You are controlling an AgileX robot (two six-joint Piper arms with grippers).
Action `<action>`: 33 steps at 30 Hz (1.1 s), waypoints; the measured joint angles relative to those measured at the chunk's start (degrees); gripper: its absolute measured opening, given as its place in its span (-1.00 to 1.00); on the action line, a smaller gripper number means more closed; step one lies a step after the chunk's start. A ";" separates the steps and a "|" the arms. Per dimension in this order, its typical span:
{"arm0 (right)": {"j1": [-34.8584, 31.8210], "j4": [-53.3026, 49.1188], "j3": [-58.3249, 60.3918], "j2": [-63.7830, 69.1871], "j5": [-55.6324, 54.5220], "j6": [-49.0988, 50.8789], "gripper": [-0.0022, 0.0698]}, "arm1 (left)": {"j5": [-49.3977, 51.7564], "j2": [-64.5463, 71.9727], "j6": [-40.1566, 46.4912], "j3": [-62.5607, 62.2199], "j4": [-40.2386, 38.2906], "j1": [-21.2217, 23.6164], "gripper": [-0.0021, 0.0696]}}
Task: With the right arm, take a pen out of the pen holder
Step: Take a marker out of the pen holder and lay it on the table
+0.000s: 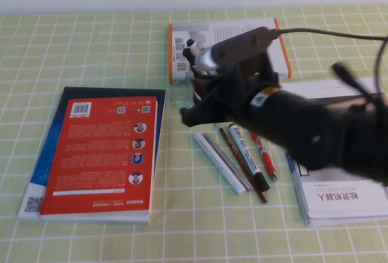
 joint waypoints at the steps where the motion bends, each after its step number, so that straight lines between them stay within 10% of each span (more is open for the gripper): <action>1: 1.27 0.46 0.00 0.81 -2.87 -1.20 -0.87 | 0.00 0.00 0.00 0.00 0.00 0.00 -0.96; 12: 6.74 6.14 -2.92 12.19 -26.89 -14.90 0.05 | 0.00 0.00 0.00 0.00 0.00 0.00 -0.96; 33: 4.89 22.85 -20.87 25.64 -28.11 -35.77 0.12 | 0.00 0.00 0.00 0.00 0.00 0.00 -0.96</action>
